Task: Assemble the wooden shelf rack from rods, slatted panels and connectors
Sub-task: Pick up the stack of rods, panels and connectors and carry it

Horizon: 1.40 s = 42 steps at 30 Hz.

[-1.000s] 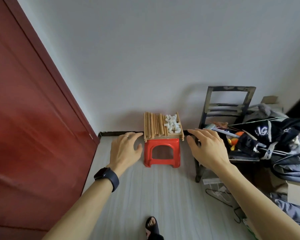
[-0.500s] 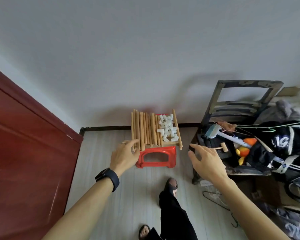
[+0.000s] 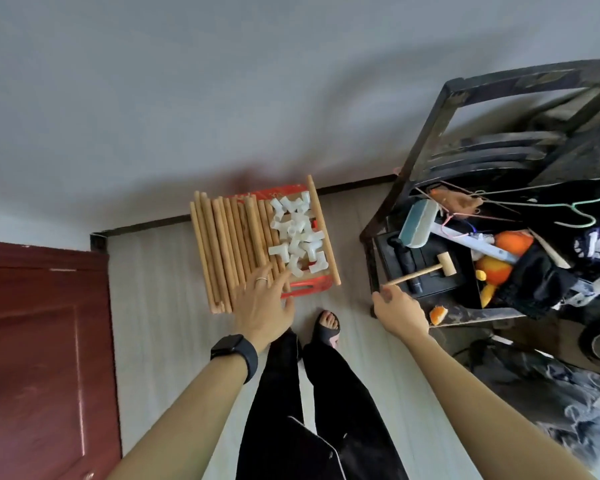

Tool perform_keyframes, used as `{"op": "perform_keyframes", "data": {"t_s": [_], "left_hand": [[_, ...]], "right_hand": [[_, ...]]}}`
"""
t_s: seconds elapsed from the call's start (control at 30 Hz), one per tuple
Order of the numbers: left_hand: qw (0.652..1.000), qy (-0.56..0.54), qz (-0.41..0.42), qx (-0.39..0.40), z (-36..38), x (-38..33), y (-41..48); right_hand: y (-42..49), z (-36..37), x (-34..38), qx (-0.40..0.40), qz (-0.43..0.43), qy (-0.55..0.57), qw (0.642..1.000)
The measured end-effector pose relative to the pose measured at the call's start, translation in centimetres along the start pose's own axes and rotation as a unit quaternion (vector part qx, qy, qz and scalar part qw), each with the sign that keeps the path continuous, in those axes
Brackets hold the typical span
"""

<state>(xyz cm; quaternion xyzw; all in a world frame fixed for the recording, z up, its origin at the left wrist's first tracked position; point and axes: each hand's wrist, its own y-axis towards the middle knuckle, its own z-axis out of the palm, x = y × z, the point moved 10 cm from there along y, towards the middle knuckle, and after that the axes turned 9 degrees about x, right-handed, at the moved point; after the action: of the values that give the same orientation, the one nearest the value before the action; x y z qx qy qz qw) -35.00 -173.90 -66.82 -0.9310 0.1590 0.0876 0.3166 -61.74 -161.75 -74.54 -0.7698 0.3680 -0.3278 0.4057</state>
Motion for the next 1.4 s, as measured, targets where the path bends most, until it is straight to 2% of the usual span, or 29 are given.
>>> {"op": "perform_keyframes", "data": {"t_s": [0.07,0.2,0.33,0.5,0.57,0.67,0.73,0.77,0.83,0.9,1.03,1.1,1.17,1.27,1.4], "left_hand": [[0.999,0.035,0.007,-0.003,1.4,-0.3,3.1],[0.995,0.09,-0.027,-0.02,4.3,1.8,7.8],[0.993,0.101,-0.065,0.002,7.0,4.5,9.5],[0.993,0.11,-0.048,0.016,8.5,4.6,10.0],[0.995,0.092,-0.043,0.017,8.8,4.7,9.9],[0.997,0.071,-0.036,0.023,8.3,4.6,10.1],[0.998,0.053,-0.032,0.029,7.6,4.7,10.2],[0.998,0.037,-0.03,0.032,7.1,4.8,10.1],[0.999,-0.016,-0.037,0.033,6.2,5.4,9.7],[0.997,-0.059,-0.052,0.023,5.2,6.7,9.2],[0.989,-0.12,-0.087,-0.01,3.3,10.5,7.8],[0.982,-0.144,-0.117,-0.029,2.6,12.9,6.8],[0.971,-0.171,-0.157,-0.046,2.4,15.7,5.9],[0.945,-0.251,-0.203,-0.044,3.3,19.4,5.4],[0.885,-0.413,-0.215,-0.001,5.6,22.3,6.2]], "right_hand": [[3.1,0.2,-2.7,-0.007,0.062,0.029,0.998],[8.1,-1.0,-6.2,-0.085,0.145,0.076,0.983],[11.3,-1.3,-7.7,-0.109,0.18,0.099,0.973],[13.3,-0.3,-8.1,-0.088,0.184,0.161,0.966],[12.8,-0.2,-8.3,-0.116,0.194,0.227,0.947],[10.7,0.9,-8.6,-0.15,0.213,0.357,0.897],[8.7,2.4,-7.1,-0.148,0.187,0.434,0.869],[7.4,3.0,-5.9,-0.147,0.163,0.443,0.869],[4.8,4.2,-2.3,-0.125,0.095,0.421,0.893],[2.5,5.7,2.7,-0.063,0.01,0.368,0.928],[0.2,8.5,13.0,0.037,-0.146,0.13,0.98],[0.3,10.1,17.3,0.053,-0.195,-0.003,0.979],[1.2,12.1,20.3,0.067,-0.216,-0.083,0.97],[2.7,14.9,23.3,0.077,-0.235,-0.16,0.956],[4.2,17.2,24.9,0.063,-0.234,-0.221,0.945]]}}
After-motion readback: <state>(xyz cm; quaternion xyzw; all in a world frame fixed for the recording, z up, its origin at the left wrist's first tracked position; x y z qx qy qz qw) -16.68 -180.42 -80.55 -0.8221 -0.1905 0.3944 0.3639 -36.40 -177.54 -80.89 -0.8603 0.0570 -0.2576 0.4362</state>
